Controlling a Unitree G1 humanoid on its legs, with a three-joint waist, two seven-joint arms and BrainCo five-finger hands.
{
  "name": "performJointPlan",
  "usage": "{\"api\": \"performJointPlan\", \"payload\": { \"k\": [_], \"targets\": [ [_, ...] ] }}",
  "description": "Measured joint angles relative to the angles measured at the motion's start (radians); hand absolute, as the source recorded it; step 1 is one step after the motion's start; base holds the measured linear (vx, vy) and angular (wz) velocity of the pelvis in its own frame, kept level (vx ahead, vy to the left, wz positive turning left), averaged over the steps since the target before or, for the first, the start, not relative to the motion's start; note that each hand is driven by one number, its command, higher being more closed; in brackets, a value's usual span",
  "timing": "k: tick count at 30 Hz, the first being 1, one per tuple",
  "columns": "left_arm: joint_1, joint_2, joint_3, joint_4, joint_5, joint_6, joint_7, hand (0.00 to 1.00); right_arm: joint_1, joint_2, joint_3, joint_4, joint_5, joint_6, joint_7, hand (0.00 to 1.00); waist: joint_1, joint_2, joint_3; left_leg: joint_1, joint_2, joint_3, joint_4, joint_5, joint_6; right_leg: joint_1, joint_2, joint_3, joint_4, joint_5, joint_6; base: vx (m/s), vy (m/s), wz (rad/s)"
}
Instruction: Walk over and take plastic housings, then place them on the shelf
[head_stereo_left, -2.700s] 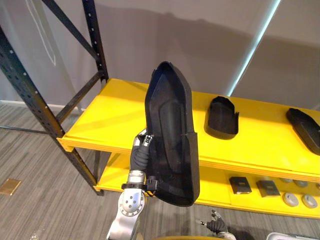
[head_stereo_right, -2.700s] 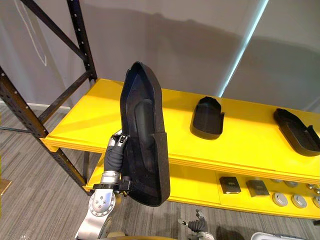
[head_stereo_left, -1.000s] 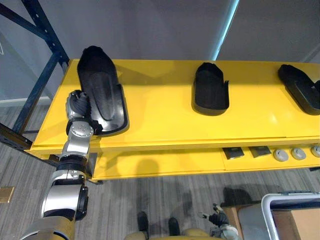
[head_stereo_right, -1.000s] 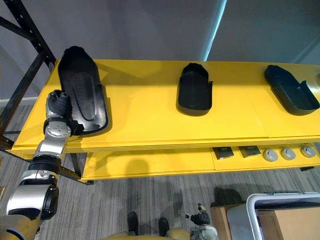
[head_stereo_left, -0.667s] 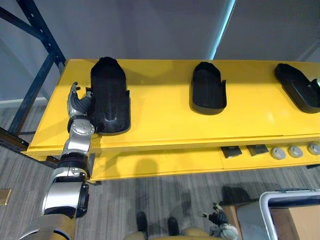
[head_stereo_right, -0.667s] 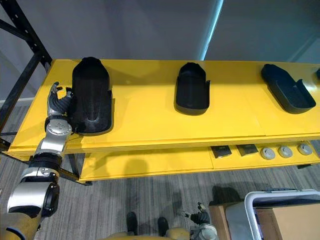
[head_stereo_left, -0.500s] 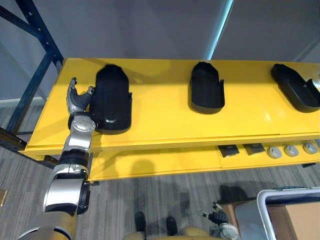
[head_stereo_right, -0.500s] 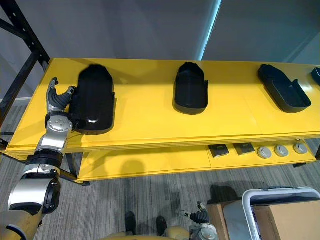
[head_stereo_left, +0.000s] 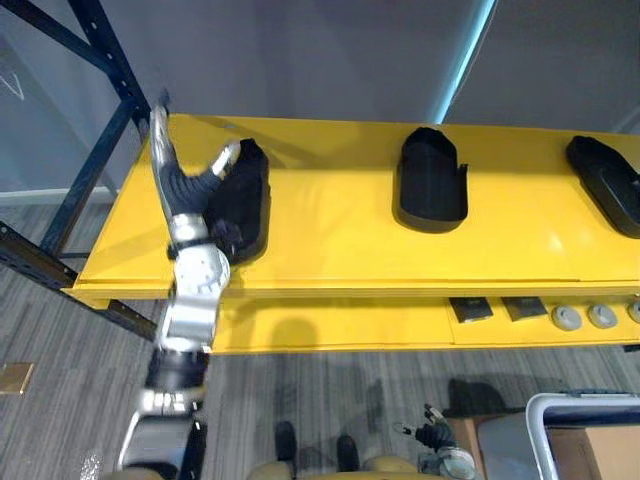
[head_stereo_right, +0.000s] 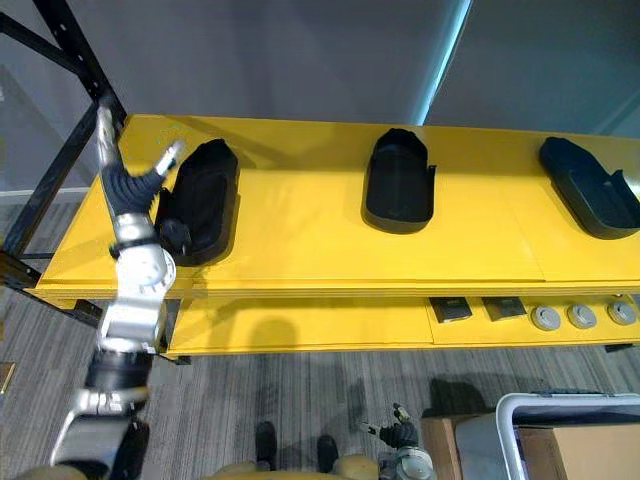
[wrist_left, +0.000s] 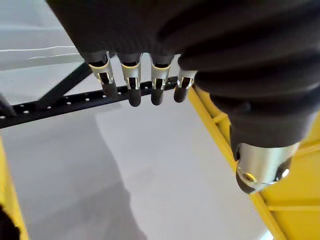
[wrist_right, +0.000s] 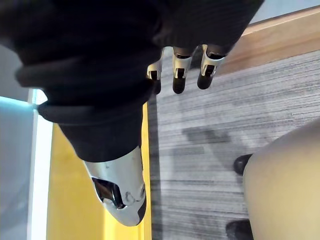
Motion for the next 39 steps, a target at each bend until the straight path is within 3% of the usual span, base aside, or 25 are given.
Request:
{"api": "performJointPlan", "payload": {
  "k": [6,7,13,26,35,39],
  "targets": [
    [0.177,-0.042,-0.069,-0.014,0.053,-0.009,-0.061,1.00,0.019,-0.002,0.000,-0.015,-0.001,0.002,-0.001,0.00,0.032,0.005,0.000,0.013,0.000,-0.011,-0.003,-0.001,-0.001,0.016,0.000,-0.011,0.001,0.000,0.001,-0.04,-0.001,0.07],
    [0.189,-0.043,-0.073,-0.012,0.053,-0.010,-0.080,1.00,0.032,-0.002,0.001,-0.035,-0.001,0.004,0.000,0.00,0.035,0.006,-0.001,0.018,0.000,-0.009,-0.007,0.000,0.000,0.019,-0.001,-0.011,0.006,-0.009,0.014,-0.04,0.001,-0.03],
    [0.190,-0.047,-0.078,0.118,0.059,-0.016,-0.114,1.00,0.038,-0.002,0.005,-0.043,-0.002,0.007,0.000,0.00,0.033,0.013,-0.018,0.019,-0.005,0.005,-0.007,0.001,0.001,0.014,-0.010,-0.007,0.001,-0.008,0.025,-0.01,0.005,-0.03],
    [0.016,-0.014,-0.104,0.341,0.115,0.013,-0.113,1.00,0.031,-0.014,0.042,-0.038,-0.011,0.007,0.000,0.00,0.023,0.010,-0.024,0.011,-0.006,0.025,-0.006,-0.005,0.010,0.012,-0.011,0.014,-0.024,0.000,0.021,0.04,-0.014,-0.04],
    [-0.030,0.023,-0.110,0.388,0.127,0.015,-0.089,1.00,0.012,-0.023,0.069,-0.026,-0.017,0.008,0.001,0.00,0.008,0.011,-0.026,0.000,0.001,0.024,-0.007,-0.005,0.011,-0.004,-0.002,0.015,-0.022,0.007,0.010,0.00,-0.012,-0.01],
    [-0.078,0.035,-0.103,0.417,0.126,0.024,-0.089,1.00,0.011,-0.024,0.069,-0.024,-0.029,0.008,0.002,0.00,0.001,0.010,-0.027,-0.016,0.001,0.027,-0.008,-0.005,0.010,-0.023,-0.004,0.017,-0.023,0.008,0.025,-0.05,0.002,-0.03]
  ]
}}
